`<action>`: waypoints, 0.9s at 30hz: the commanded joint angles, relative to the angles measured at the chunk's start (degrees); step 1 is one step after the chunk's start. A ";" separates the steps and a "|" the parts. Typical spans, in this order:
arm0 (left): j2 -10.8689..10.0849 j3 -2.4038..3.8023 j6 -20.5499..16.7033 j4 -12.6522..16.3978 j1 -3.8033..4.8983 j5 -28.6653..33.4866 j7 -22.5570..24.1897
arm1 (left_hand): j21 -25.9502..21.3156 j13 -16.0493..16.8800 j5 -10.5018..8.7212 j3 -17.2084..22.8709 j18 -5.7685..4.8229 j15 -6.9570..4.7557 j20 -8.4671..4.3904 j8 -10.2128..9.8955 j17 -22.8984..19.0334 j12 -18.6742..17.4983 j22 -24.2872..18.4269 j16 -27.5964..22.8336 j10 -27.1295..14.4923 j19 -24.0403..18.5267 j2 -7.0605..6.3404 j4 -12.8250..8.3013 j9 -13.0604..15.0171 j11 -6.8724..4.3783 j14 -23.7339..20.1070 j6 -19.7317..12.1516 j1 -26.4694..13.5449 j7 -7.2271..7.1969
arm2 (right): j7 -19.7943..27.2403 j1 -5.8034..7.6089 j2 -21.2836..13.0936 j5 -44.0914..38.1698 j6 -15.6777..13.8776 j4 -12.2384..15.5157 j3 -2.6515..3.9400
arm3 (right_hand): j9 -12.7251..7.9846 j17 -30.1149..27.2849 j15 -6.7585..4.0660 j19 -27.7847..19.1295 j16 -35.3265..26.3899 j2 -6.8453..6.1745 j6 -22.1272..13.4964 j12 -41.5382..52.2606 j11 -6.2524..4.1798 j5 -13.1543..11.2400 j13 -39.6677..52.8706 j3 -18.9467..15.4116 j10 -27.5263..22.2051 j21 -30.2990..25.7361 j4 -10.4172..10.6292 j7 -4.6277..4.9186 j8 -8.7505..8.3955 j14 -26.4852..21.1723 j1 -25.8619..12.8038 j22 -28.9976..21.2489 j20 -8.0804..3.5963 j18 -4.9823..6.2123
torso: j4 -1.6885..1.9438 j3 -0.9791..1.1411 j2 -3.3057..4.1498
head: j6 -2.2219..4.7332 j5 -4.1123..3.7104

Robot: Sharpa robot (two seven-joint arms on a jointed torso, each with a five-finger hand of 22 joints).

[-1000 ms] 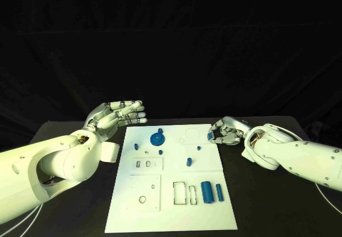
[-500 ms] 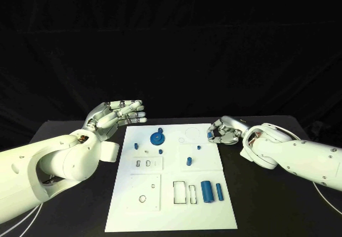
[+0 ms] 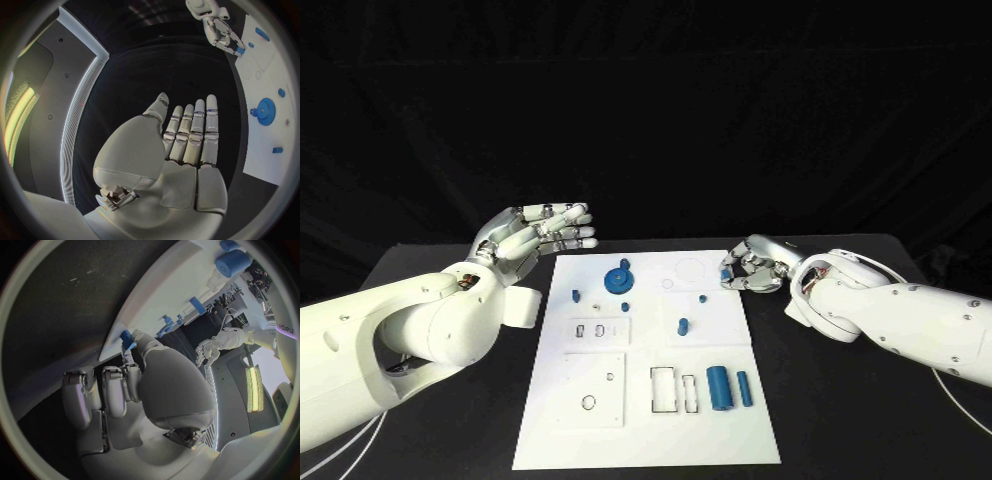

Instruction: Assemble the parts on the task board

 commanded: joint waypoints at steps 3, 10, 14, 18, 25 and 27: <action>0.02 0.02 1.13 0.07 0.04 -0.02 0.16 | 0.31 -0.04 0.14 -0.07 0.11 0.31 0.06 -0.28 -0.08 -0.18 -0.02 -0.28 -0.05 -0.34 0.53 -0.30 -0.01 0.28 -0.10 -0.15 -0.15 0.40 | -0.28 -0.03 -0.02 -0.30 0.22 -0.15 0.00 | 0.30 11.67 -0.62 5.99 0.40 0.94 0.88 0.43 -0.39 -0.85 7.29 0.82 0.24 0.30 -0.21 -0.22 0.54 5.13 0.35 15.07 -0.53 -0.82 | -0.01 0.03 0.02 | 0.00 0.00; 0.00 0.02 1.13 0.05 0.04 -0.02 0.12 | 0.31 -0.04 0.14 -0.07 0.11 0.31 0.06 -0.28 -0.08 -0.18 -0.02 -0.28 -0.05 -0.34 0.53 -0.30 -0.01 0.28 -0.10 -0.15 -0.15 0.40 | 0.02 -0.03 -0.03 -0.37 -1.20 0.00 0.00 | 0.57 11.91 -0.86 5.99 0.54 1.96 1.76 0.54 -0.68 -1.19 7.42 1.76 0.40 0.30 -0.56 -0.54 1.13 5.19 0.60 15.07 -0.78 -0.82 | 0.00 0.04 0.01 | -0.08 0.03; 0.02 0.02 1.14 0.04 0.04 -0.02 0.08 | 0.31 -0.04 0.14 -0.07 0.11 0.31 0.06 -0.28 -0.08 -0.18 -0.02 -0.28 -0.05 -0.34 0.54 -0.30 -0.01 0.28 -0.10 -0.15 -0.15 0.40 | 0.41 -0.03 -0.11 -0.01 -2.77 0.83 0.01 | 0.66 11.96 -0.85 5.99 0.57 2.19 1.94 0.56 -0.72 -1.32 7.45 1.84 0.44 0.30 -0.42 -0.54 1.30 5.21 0.28 15.07 -0.82 -0.82 | -0.05 0.02 -0.03 | -0.09 0.11; 0.03 0.02 1.19 -0.01 0.04 -0.02 0.03 | 0.33 -0.04 0.14 -0.04 0.11 0.32 0.08 -0.36 -0.08 -0.25 -0.02 -0.38 -0.06 -0.39 0.56 -0.35 -0.01 0.30 -0.09 -0.15 -0.18 0.43 | 0.12 0.01 -0.58 0.52 -4.03 3.25 0.09 | 0.70 12.05 -0.84 5.99 0.62 2.34 2.03 0.54 -0.72 -1.36 7.43 1.86 0.44 0.30 -0.27 -0.54 1.39 5.23 0.01 15.07 -0.83 -0.82 | -0.06 0.01 -0.06 | -0.05 0.21; 0.18 0.01 1.28 -0.34 0.04 -0.02 -0.04 | 0.33 -0.04 0.14 -0.04 0.11 0.32 0.08 -0.36 -0.08 -0.25 -0.02 -0.38 -0.06 -0.39 0.56 -0.35 -0.01 0.30 -0.09 -0.15 -0.18 0.43 | -2.89 0.96 -0.95 -0.84 -5.39 10.65 0.27 | 0.73 12.08 -0.84 5.99 0.65 2.41 1.93 0.38 -0.73 -1.35 7.29 1.82 0.34 0.30 -0.03 -0.54 1.41 5.24 -0.53 15.07 -0.85 -0.82 | -0.07 -0.15 -0.27 | -0.12 0.58; 0.34 0.00 1.30 -0.55 0.04 -0.02 -0.05 | 0.33 -0.04 0.14 -0.04 0.11 0.32 0.08 -0.36 -0.08 -0.25 -0.02 -0.38 -0.06 -0.39 0.56 -0.35 -0.01 0.30 -0.09 -0.15 -0.18 0.43 | -3.93 1.20 -0.47 -1.59 -5.61 12.40 0.29 | 0.73 12.09 -0.84 5.99 0.65 2.41 1.93 0.40 -0.73 -1.36 7.31 1.82 0.35 0.30 -0.02 -0.55 1.41 5.24 -0.55 15.07 -0.85 -0.82 | -0.10 -0.19 -0.38 | -0.30 0.70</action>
